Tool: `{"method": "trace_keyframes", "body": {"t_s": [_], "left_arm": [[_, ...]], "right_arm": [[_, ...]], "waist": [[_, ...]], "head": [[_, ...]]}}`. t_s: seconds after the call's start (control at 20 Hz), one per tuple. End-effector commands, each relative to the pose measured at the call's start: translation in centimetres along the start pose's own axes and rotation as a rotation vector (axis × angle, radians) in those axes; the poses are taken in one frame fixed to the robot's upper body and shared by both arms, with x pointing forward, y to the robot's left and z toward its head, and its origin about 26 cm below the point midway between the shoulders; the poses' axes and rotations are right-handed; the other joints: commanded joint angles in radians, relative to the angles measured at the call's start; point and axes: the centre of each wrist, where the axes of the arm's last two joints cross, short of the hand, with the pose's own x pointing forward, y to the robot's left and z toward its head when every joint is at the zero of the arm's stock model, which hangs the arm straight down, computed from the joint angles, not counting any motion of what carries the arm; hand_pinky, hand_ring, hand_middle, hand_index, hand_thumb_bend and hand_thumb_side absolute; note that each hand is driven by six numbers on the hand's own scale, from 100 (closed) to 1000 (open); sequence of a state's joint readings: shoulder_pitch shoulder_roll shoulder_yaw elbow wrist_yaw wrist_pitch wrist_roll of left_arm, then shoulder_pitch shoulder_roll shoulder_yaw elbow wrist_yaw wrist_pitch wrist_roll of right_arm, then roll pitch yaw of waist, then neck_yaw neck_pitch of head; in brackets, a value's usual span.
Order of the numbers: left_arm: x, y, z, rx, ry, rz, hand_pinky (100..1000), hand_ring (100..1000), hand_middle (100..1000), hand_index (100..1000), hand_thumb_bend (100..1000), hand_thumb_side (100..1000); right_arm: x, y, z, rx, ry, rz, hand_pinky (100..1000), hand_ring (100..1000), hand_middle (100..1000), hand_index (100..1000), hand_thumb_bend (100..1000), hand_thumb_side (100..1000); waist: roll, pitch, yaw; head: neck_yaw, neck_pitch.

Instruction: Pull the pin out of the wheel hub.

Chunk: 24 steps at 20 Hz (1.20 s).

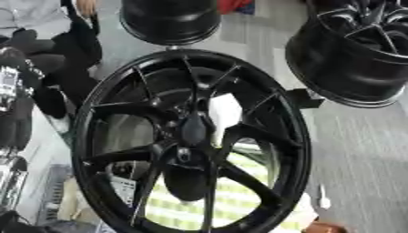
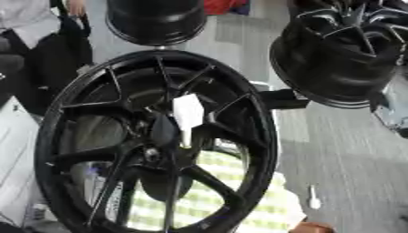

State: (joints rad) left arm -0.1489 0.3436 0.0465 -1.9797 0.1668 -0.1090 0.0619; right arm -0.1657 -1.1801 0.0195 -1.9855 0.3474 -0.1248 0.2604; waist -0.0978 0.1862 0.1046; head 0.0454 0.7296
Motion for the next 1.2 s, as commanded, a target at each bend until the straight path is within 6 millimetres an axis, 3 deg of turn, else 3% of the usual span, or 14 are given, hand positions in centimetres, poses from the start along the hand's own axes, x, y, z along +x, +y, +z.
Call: {"method": "trace_keyframes", "body": {"t_s": [0.05, 0.35, 1.2], "left_arm": [[0.8, 0.3, -0.4, -0.028, -0.025, -0.028, 809, 712, 725, 862, 100, 729], [1.0, 0.2, -0.6, -0.054, -0.031, -0.029, 810, 713, 726, 862, 100, 729], [0.8, 0.1, -0.4, -0.059, -0.015, -0.021, 813, 713, 725, 863, 100, 730]], "right_arm": [[0.4, -2.7, -0.1, 0.098, -0.046, 0.082, 988, 860, 765, 812, 100, 565], [1.4, -3.6, -1.2, 0.219, -0.136, 0.144, 987, 859, 766, 811, 100, 620], [6.5, -5.4, -6.4, 0.276, -0.284, 0.113, 969, 861, 766, 815, 100, 667]], "waist": [[-0.002, -0.013, 0.001], [-0.011, -0.008, 0.019], [-0.012, -0.019, 0.043]], "head": [[-0.002, -0.002], [-0.026, -0.005], [-0.093, 0.011]]}}
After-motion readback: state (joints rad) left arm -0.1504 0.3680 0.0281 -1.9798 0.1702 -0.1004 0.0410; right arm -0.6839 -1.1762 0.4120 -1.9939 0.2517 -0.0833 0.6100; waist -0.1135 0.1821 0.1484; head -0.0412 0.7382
